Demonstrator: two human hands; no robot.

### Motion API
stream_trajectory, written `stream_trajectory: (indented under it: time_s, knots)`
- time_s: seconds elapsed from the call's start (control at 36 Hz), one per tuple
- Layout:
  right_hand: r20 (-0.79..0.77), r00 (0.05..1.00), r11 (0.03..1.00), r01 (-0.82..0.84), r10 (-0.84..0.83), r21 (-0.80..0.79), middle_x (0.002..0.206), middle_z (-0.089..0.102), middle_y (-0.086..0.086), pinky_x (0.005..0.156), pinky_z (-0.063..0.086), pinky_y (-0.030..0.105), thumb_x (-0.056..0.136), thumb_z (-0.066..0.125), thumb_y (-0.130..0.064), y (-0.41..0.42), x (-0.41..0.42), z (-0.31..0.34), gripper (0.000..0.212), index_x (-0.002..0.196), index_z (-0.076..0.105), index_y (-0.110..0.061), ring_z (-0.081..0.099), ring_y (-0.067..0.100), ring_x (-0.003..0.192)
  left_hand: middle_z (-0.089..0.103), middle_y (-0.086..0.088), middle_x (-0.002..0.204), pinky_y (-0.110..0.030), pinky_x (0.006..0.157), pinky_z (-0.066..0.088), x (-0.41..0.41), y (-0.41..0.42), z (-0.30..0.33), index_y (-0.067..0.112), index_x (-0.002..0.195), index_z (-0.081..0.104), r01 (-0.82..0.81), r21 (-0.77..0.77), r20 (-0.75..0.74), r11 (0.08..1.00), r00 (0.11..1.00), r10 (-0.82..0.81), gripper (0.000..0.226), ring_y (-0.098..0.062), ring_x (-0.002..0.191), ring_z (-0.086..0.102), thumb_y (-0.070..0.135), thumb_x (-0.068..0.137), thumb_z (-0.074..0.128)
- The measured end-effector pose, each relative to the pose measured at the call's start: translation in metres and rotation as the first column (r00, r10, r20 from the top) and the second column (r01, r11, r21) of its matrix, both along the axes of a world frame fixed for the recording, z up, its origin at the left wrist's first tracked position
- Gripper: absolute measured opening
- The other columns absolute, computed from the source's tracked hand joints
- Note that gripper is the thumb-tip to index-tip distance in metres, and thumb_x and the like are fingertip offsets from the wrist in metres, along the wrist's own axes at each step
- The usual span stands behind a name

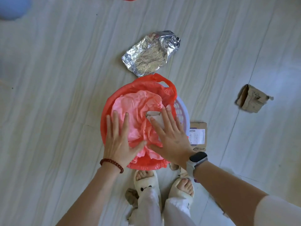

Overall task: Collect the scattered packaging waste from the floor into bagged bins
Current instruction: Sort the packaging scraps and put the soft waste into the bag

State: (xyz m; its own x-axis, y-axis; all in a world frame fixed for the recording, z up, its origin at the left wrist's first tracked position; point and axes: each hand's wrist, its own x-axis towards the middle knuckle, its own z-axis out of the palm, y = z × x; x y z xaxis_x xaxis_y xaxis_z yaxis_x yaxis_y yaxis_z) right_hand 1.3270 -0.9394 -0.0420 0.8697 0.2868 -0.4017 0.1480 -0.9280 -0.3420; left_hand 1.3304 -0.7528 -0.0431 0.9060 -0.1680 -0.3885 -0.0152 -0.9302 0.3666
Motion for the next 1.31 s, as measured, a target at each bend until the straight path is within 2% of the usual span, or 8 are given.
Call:
stream_trajectory:
  time_s: [0.17,0.25,0.36,0.47,0.64,0.92,1.11,1.31]
  knots:
    - [-0.106,0.989,0.98,-0.118,0.101,-0.16,0.145,0.032,0.027,0.105,0.031,0.053,0.053,0.071,-0.068,-0.002,0.012,-0.047,0.111,0.143,0.03,-0.016,0.031,0.04,0.135,-0.017,-0.013,0.148,-0.049,0.111,0.004,0.008,-0.013,-0.032,0.015,0.144,-0.013,0.227,0.041,-0.133,0.973,0.966,-0.22,0.115,-0.028,0.136,-0.02,0.078,0.064,0.04]
    - [-0.154,0.98,0.978,-0.149,0.127,-0.145,0.152,0.006,0.025,0.113,0.014,0.05,0.083,0.059,-0.046,0.002,0.02,-0.069,0.088,0.147,0.004,-0.022,0.008,0.041,0.141,-0.036,-0.004,0.141,-0.045,0.114,-0.007,0.016,-0.023,-0.052,0.019,0.128,-0.034,0.266,0.13,-0.279,0.955,0.934,-0.222,0.114,-0.025,0.131,-0.032,0.072,0.071,0.048]
    - [-0.237,0.971,0.982,-0.013,-0.033,-0.191,0.136,0.047,0.021,0.1,0.041,0.046,0.077,0.057,-0.038,0.013,0.032,-0.1,0.058,0.134,0.048,-0.026,0.048,0.037,0.124,-0.023,-0.007,0.152,-0.042,0.114,-0.008,0.024,-0.035,-0.086,0.015,0.14,-0.027,0.258,0.213,-0.357,0.943,0.918,-0.171,0.114,-0.035,0.14,-0.016,0.066,0.076,0.051]
    - [-0.381,0.924,0.987,-0.098,0.041,-0.131,0.155,-0.01,0.016,0.115,-0.005,0.045,0.096,0.037,-0.037,0.011,0.032,-0.132,0.069,0.147,-0.006,-0.024,-0.003,0.037,0.143,-0.016,-0.006,0.154,-0.045,0.114,-0.006,0.027,-0.036,-0.109,0.022,0.142,-0.023,0.288,0.248,-0.388,0.925,0.904,-0.177,0.098,-0.036,0.14,-0.015,0.055,0.084,0.05]
    - [-0.421,0.907,0.986,-0.083,0.015,-0.143,0.155,-0.015,0.014,0.115,-0.006,0.045,0.094,0.039,-0.042,0.015,0.035,-0.137,0.076,0.146,-0.012,-0.023,-0.007,0.036,0.142,-0.022,-0.006,0.153,-0.044,0.116,0.002,0.035,-0.041,-0.115,0.025,0.141,-0.025,0.307,0.255,-0.463,0.917,0.871,-0.163,0.095,-0.034,0.138,-0.023,0.04,0.088,0.053]
    - [-0.41,0.899,0.988,0.139,-0.152,-0.062,0.152,0.0,0.027,0.113,0.014,0.051,0.093,0.027,-0.007,0.013,0.006,-0.038,0.059,0.147,0.003,-0.005,-0.004,0.042,0.141,-0.005,0.0,0.156,-0.044,0.116,0.011,0.028,-0.047,-0.055,0.028,0.147,0.003,0.173,0.18,-0.351,0.968,0.931,-0.101,0.08,-0.031,0.143,-0.005,0.033,0.088,0.056]
    - [-0.141,0.881,0.767,0.465,-0.453,0.443,0.115,0.061,0.015,0.077,0.048,0.035,0.085,0.031,-0.015,-0.028,-0.054,0.041,0.041,0.112,0.06,-0.002,0.056,0.034,0.105,0.047,-0.018,0.131,-0.045,0.103,0.037,-0.014,-0.08,0.026,0.004,0.124,0.052,-0.139,-0.061,-0.037,0.988,0.99,0.137,0.041,-0.034,0.123,0.044,0.006,0.083,0.054]
    - [-0.322,0.654,0.641,0.75,-0.684,0.162,0.119,0.057,0.012,0.077,0.051,0.043,0.089,0.036,-0.009,-0.098,-0.167,0.051,0.036,0.117,0.057,-0.006,0.058,0.031,0.1,0.056,-0.015,0.118,-0.039,0.094,0.044,-0.09,-0.158,0.071,0.004,0.113,0.058,0.105,-0.253,-0.067,0.962,0.99,-0.125,0.036,-0.033,0.109,0.054,0.01,0.079,0.048]
